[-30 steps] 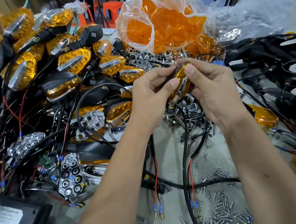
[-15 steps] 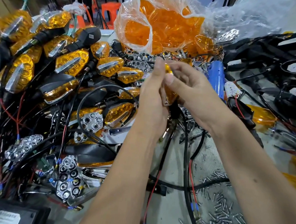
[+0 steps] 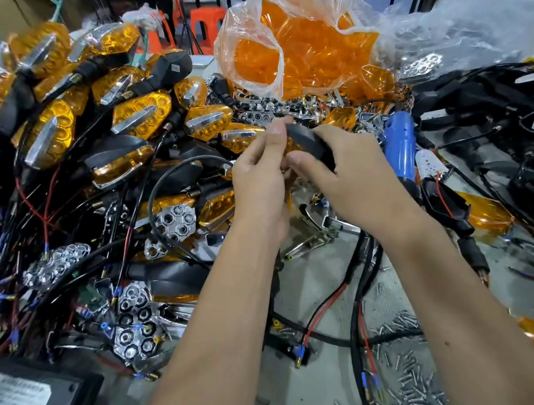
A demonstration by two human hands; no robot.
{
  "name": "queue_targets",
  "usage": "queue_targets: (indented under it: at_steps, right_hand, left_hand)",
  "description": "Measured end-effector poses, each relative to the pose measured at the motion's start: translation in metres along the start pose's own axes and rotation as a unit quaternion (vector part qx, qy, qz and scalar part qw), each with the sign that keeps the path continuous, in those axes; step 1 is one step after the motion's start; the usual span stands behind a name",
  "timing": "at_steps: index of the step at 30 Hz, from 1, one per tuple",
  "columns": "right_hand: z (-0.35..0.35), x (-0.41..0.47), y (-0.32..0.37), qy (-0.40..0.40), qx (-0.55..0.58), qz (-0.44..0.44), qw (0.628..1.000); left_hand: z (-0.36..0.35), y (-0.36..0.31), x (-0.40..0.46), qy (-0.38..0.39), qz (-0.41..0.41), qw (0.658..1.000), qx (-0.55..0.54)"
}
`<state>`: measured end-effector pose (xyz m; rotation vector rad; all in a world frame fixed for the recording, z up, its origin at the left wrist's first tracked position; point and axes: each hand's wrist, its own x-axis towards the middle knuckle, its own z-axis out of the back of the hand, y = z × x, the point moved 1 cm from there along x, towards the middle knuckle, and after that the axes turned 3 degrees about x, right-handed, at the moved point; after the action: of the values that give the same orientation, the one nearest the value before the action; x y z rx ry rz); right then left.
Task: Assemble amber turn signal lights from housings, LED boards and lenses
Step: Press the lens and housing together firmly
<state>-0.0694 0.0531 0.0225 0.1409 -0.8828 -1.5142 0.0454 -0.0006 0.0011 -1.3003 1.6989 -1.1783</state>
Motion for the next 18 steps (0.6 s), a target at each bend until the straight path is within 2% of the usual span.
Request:
queue_targets:
  at_steps: [5, 11, 14, 16, 17, 18]
  right_hand:
    - [-0.006, -0.003, -0.001, 0.019, -0.150, -0.001, 0.988]
    - [-0.007, -0.004, -0.004, 0.005, -0.140, 0.005, 0.990]
    - [-0.003, -0.004, -0.006, -0.002, -0.046, -0.013, 0.999]
    - [0.001, -0.005, -0.006, 0.039, 0.093, -0.054, 0.993]
    - [0.002, -0.006, -0.006, 0.077, 0.216, -0.086, 0.970]
    - [0.003, -0.007, -0.004, 0.114, 0.348, -0.122, 0.923]
  left_hand:
    - [0.001, 0.003, 0.005, -0.048, 0.020, 0.998, 0.032]
    - [-0.002, 0.004, 0.008, -0.038, -0.040, 0.996, 0.065]
    - [-0.002, 0.000, 0.010, -0.033, -0.073, 0.989, 0.127]
    - [0.000, -0.004, 0.010, -0.017, -0.073, 0.985, 0.152]
    - [0.001, -0.006, 0.009, 0.006, -0.051, 0.989, 0.139]
    - [0.002, -0.008, 0.008, 0.042, -0.023, 0.993, 0.108]
